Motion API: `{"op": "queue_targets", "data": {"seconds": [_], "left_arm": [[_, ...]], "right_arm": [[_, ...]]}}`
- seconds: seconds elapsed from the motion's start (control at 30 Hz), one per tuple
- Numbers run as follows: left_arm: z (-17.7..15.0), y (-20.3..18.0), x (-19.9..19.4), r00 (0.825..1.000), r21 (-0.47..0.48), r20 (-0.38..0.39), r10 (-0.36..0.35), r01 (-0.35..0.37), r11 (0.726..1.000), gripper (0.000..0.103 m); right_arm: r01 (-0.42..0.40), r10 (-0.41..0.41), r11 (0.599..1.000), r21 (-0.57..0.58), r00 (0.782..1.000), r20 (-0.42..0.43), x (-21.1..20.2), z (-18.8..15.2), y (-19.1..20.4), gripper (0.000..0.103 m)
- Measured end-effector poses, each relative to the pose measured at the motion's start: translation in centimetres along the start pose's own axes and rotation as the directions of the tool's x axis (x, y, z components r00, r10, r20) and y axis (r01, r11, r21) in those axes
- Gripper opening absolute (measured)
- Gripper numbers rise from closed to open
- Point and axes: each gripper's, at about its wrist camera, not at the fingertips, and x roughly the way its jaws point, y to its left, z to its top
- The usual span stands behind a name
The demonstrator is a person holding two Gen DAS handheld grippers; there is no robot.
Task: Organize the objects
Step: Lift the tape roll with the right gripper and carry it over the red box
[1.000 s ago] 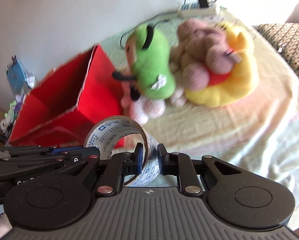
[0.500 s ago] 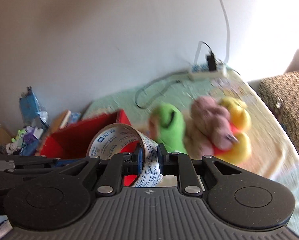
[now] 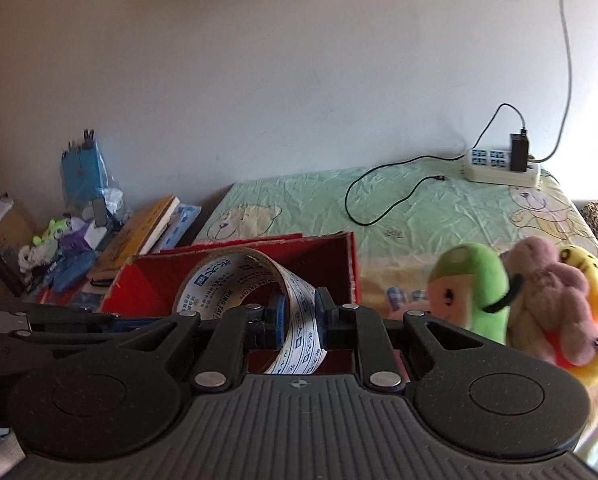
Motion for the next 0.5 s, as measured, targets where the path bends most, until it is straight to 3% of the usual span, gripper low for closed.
{"op": "queue_targets", "data": {"seconds": [0.27,0.5], "left_arm": [[0.2,4.4,4.6,0.995,-0.066,-0.097,-0.017,0.011,0.998,0.005],[0.4,6.7,7.7,0.984,-0.087,-0.176,-0.026,0.011,0.996,0.006]], "right_arm": [[0.032,-0.036,0.999,-0.037,0.991,-0.128,5.4,0.1,1.9,0.017],[0.069,-0.085,0.995,-0.075,0.967,-0.242,9.2,0.2,2.8,0.014]]}}
